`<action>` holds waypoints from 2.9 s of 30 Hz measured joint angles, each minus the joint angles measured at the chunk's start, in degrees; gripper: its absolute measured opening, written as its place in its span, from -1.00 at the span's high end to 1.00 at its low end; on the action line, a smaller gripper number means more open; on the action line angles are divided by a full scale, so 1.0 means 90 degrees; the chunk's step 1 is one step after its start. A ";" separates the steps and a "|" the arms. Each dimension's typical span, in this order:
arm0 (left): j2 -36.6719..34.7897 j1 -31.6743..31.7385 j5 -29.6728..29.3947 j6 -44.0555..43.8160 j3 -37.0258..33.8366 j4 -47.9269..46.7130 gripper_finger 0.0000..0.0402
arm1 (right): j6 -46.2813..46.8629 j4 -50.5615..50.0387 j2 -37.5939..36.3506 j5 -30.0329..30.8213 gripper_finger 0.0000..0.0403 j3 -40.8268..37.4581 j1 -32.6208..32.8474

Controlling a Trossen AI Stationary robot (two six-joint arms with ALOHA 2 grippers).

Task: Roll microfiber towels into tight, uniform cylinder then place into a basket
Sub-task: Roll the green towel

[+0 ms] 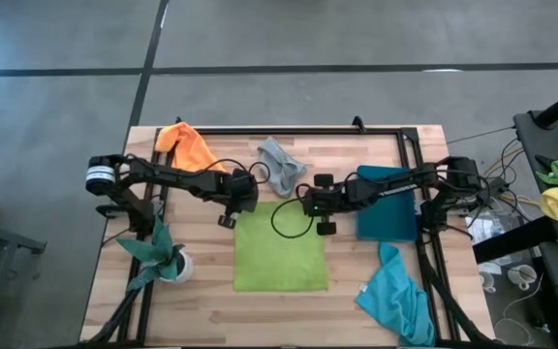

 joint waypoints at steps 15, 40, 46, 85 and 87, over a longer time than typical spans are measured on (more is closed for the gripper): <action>0.0068 -0.0015 0.0965 0.0002 -0.0018 -0.0270 1.00 | -0.0005 0.0096 0.0010 -0.0429 0.96 -0.0365 -0.0001; -0.0077 -0.0022 0.1119 0.0000 0.0269 -0.1043 0.49 | 0.0201 0.0465 0.0289 -0.0802 0.89 -0.0387 0.0014; -0.0085 -0.0019 0.1175 0.0000 0.0269 -0.1298 0.49 | 0.0338 0.0416 0.0279 -0.0808 0.63 -0.0267 0.0014; -0.0056 -0.0342 0.1286 0.0336 -0.0020 -0.1372 0.49 | 0.0817 0.1246 0.1528 -0.0909 0.95 0.1161 -0.0251; -0.0053 -0.0342 0.1285 0.0336 -0.0020 -0.1367 0.49 | 0.0792 0.1187 0.1681 -0.1114 0.95 0.1147 -0.0234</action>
